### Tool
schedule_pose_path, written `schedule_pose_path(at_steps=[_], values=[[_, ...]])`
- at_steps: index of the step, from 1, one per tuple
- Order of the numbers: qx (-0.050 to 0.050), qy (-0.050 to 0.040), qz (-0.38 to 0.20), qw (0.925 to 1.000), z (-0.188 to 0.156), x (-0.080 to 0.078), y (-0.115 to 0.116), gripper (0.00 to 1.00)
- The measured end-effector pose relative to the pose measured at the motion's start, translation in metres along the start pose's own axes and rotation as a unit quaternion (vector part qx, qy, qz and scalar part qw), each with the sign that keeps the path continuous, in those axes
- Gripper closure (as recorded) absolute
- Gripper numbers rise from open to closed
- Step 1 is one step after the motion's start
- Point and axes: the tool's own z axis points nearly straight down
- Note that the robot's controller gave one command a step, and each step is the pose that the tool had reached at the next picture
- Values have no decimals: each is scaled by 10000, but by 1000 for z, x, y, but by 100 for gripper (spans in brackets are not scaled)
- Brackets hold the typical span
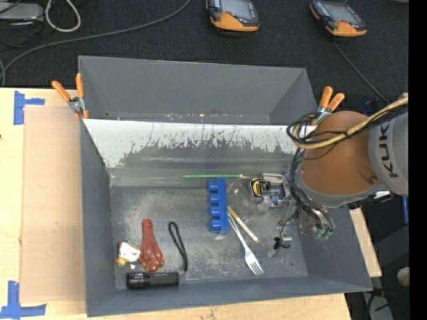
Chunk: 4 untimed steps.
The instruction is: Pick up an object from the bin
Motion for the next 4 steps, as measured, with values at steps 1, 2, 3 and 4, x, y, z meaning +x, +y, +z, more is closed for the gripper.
schedule_pose_path(at_steps=[1,2,3,4], values=[[3,-37,-10,10000,-3,-2,0,0],[-6,-4,-141,9999,-2,14,22,0],[-1,-15,289,9996,17,11,21,0],[-5,1,-131,9999,19,20,24,0]])
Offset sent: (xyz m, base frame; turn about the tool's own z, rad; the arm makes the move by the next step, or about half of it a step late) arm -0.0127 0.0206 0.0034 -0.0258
